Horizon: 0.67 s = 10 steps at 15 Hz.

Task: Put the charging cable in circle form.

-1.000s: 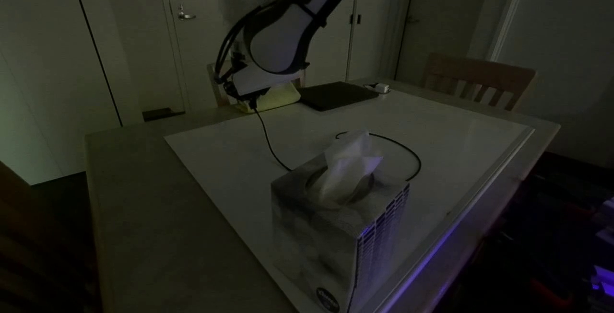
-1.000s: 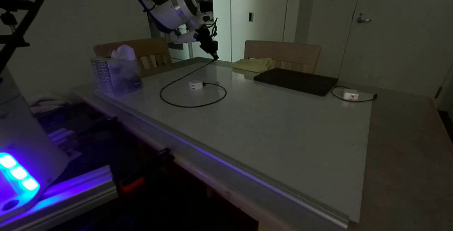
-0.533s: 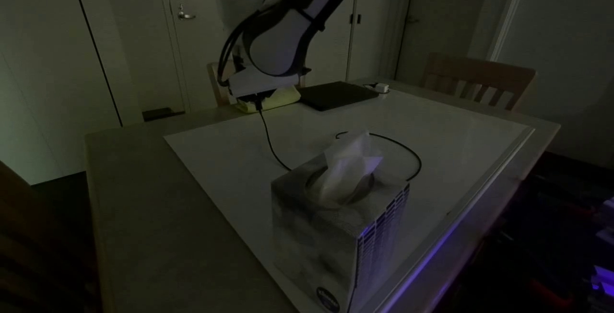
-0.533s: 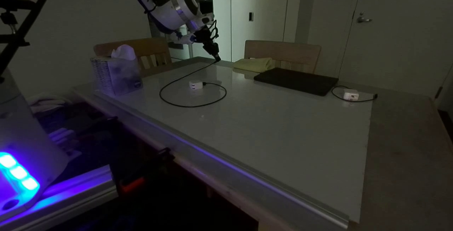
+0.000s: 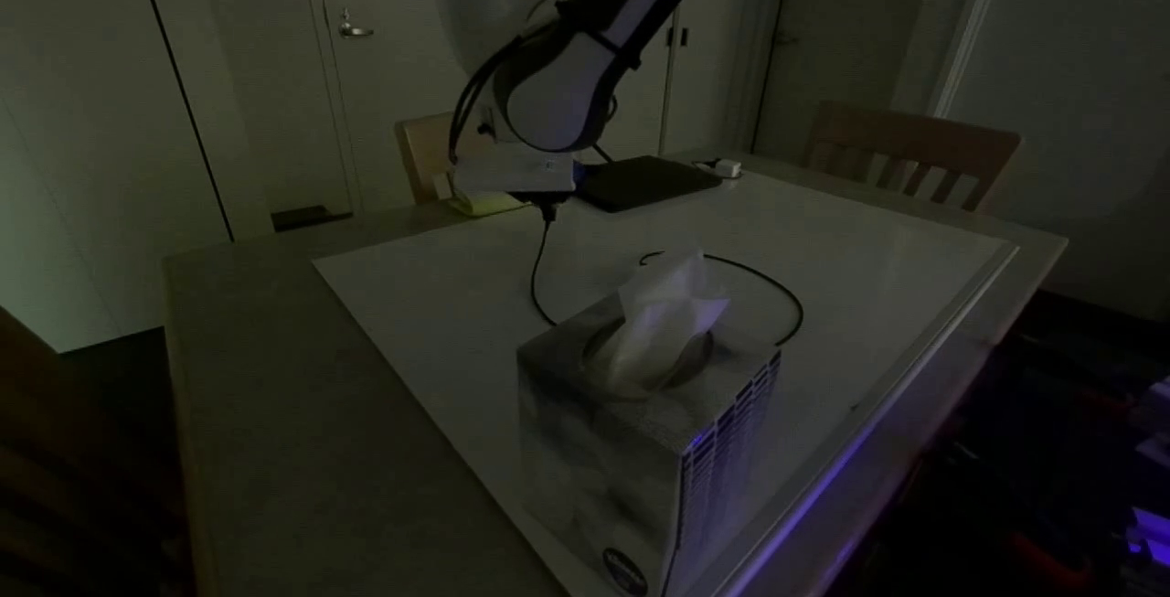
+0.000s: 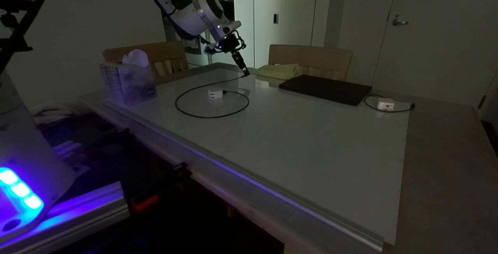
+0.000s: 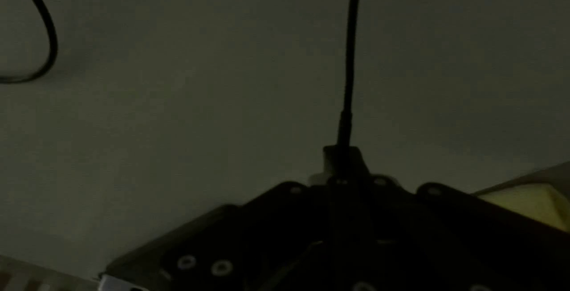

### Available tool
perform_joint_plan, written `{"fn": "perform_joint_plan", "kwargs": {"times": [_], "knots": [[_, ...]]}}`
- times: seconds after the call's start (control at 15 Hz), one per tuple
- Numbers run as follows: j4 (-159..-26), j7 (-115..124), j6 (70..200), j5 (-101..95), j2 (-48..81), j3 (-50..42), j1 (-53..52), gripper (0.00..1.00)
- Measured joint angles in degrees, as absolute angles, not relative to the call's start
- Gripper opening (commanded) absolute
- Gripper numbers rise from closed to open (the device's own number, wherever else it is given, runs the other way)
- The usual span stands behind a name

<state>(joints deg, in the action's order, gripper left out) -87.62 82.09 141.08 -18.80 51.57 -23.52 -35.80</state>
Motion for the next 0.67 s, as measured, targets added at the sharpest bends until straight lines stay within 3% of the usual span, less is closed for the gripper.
{"fn": "perform_joint_plan", "kwargs": {"times": [0.33,0.67], "knots": [[-95.63,97.12,142.23,-18.88,48.37,-24.33,-33.97,0.02],[-95.55,97.94,142.32,-20.53,48.24,-22.93,-32.85,0.00]]}}
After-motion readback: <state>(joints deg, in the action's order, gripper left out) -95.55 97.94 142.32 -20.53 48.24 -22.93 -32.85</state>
